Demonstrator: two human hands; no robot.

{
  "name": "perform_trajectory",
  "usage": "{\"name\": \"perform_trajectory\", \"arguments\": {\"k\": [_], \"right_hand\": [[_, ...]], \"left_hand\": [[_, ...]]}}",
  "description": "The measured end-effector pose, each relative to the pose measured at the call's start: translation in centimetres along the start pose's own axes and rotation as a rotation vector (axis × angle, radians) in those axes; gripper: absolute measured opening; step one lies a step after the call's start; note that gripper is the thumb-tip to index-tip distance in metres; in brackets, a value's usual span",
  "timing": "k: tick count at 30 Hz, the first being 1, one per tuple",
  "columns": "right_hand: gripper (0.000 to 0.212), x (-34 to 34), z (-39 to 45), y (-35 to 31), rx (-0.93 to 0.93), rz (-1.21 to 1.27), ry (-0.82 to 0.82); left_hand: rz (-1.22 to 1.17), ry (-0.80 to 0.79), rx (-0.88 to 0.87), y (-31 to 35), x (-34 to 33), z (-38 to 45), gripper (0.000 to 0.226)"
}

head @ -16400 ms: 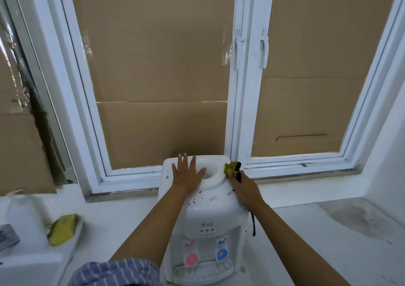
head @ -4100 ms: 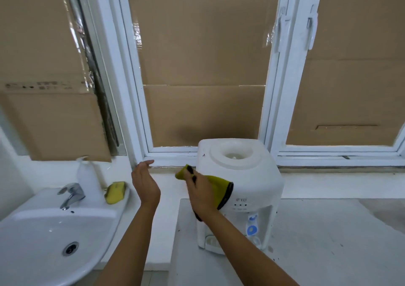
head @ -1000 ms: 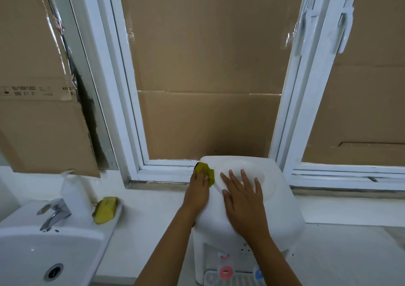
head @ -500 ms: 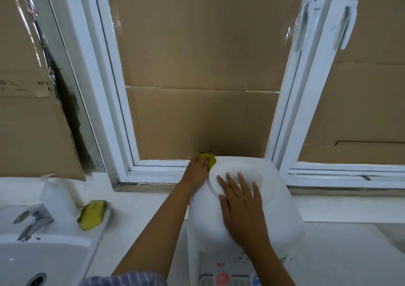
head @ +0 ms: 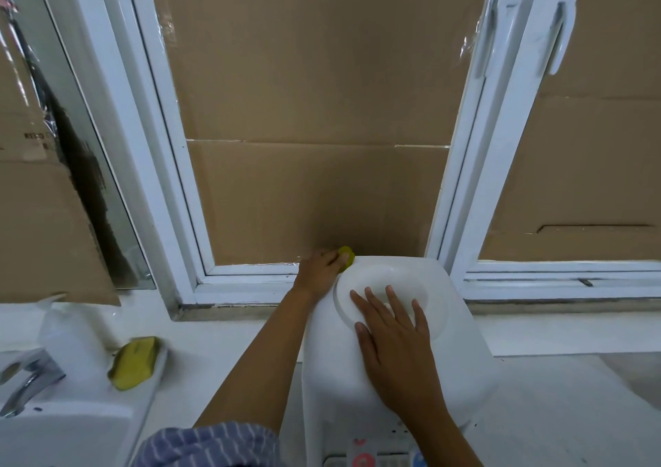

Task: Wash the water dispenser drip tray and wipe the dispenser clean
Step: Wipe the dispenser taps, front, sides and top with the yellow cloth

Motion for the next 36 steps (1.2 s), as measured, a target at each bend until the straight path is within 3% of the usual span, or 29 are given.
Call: {"name": "perform_trajectory", "arguments": {"k": [6, 12, 20, 27, 36], "right_hand": [[0.048, -0.2, 0.1, 0.1, -0.007, -0.016, 0.003], [0.046, 0.0, 0.1, 0.1, 0.000, -0.031, 0.047], [0.050, 0.4, 0.1, 0.1, -0.012, -0.020, 0.041], [0.051, 0.4, -0.1, 0.1, -0.025, 0.027, 0.024], [0.049, 0.2, -0.3, 0.2, -0.046, 0.062, -0.009]], "left_hand": [[-0.078, -0.060, -0.030, 0.2, -0.3, -0.3, 0.045], [-0.114, -0.258, 0.000, 1.6, -2.0, 2.1, 0.043], [0.041, -0.438, 0.009, 4.1, -4.9, 4.2, 0.054], [0.146, -0.259, 0.053, 1.4, -2.6, 4.1, 0.064], [-0.151, -0.027, 0.183, -2.6, 0.1, 1.8, 0.051]]}}
Point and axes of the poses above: each hand's wrist, its own z-axis towards the middle knuckle, its own x-axis out of the back of the hand, y = z × x, the point moved 10 cm from there along z, towards the middle knuckle, and after that the axes turned 7 degrees about x, right-handed, at the moved point
